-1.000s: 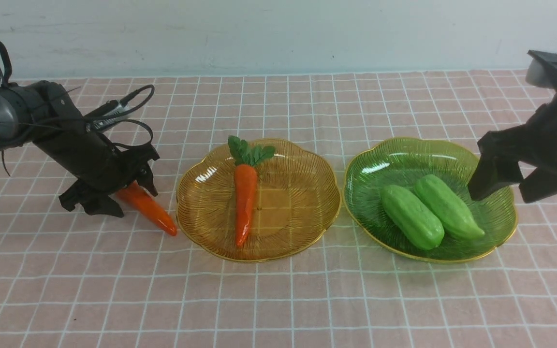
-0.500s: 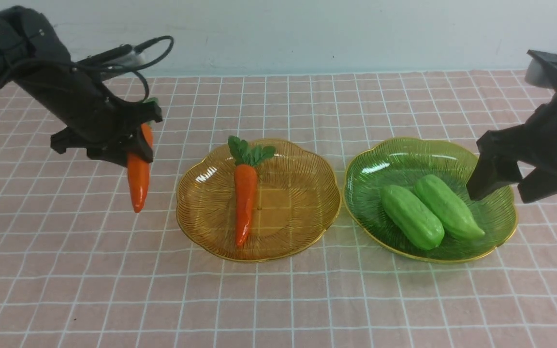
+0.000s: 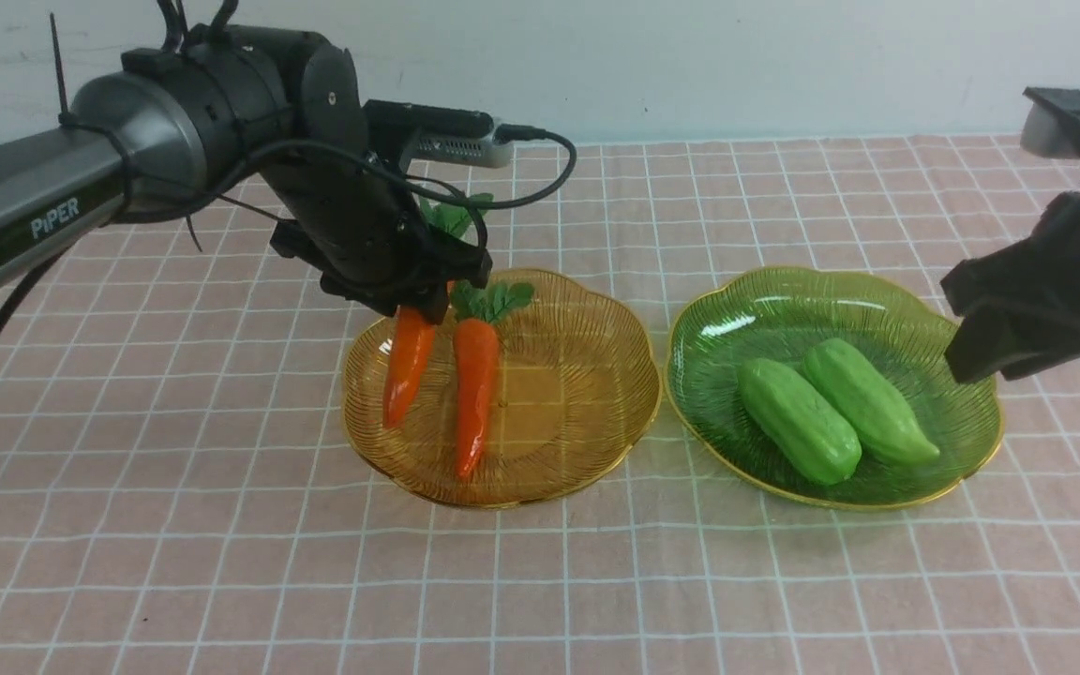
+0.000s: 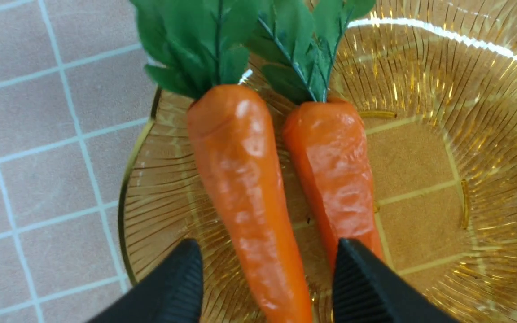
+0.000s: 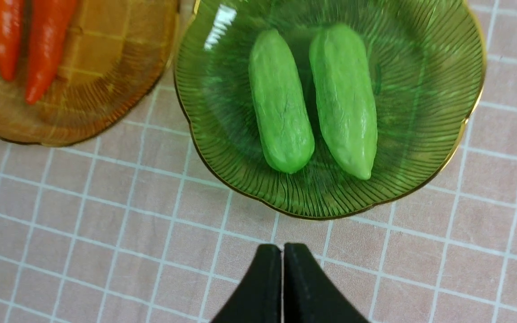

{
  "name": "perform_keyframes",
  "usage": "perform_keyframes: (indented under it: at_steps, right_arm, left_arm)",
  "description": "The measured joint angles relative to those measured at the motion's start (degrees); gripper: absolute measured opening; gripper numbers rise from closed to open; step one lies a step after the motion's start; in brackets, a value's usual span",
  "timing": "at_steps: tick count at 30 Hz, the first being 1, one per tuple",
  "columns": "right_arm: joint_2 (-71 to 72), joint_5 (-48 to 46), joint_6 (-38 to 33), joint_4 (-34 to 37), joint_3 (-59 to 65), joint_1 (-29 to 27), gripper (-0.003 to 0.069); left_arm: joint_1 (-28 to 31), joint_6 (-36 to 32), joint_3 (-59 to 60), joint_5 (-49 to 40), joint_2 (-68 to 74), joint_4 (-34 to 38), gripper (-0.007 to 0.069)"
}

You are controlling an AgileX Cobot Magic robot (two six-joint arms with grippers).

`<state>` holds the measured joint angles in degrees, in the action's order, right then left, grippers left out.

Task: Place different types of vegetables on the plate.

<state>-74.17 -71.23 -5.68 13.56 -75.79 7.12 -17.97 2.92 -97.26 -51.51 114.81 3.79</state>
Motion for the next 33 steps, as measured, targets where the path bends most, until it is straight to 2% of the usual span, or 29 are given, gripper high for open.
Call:
perform_keyframes:
  at_steps: [8, 13, 15, 19, 21, 23, 28, 33]
  right_arm:
    - [18.59, -0.57, 0.00, 0.00, 0.80, 0.00, -0.0016]
    - [33.78, -0.87, 0.26, 0.00, 5.95, 0.00, -0.0016]
    - [43.76, 2.90, 0.04, 0.16, 11.82, 0.00, -0.0016]
    - [61.70, 22.96, -6.70, 4.55, 30.66, 0.00, -0.0016]
    - [66.11, 29.98, -10.58, 6.27, 39.29, 0.00, -0.0016]
    - [68.51, 35.52, -13.32, 7.29, 45.66, 0.00, -0.0016]
    - [69.75, 42.09, -15.32, 7.80, 52.07, 0.00, -0.0016]
    - [69.75, 42.02, -15.49, 7.98, 56.23, 0.00, -0.0016]
  left_arm:
    - [0.00, 0.11, 0.00, -0.84, 0.00, -0.05, 0.0368]
    - [0.00, 0.11, 0.00, -2.12, 0.00, -0.05, 0.0368]
    - [0.00, 0.14, 0.00, -2.23, 0.00, -0.05, 0.0368]
    - [0.00, 0.14, 0.00, -2.45, 0.00, 0.00, 0.0359]
    - [-0.18, 0.20, 0.00, -4.10, 0.00, 0.18, 0.0318]
    - [-0.37, 0.20, 0.00, -6.24, 0.00, 0.05, 0.0244]
    - [-0.48, 0.20, 0.00, -9.50, 0.00, 0.00, 0.0029]
    - [-0.57, 0.42, 0.00, -9.50, -0.29, 0.12, -0.0003]
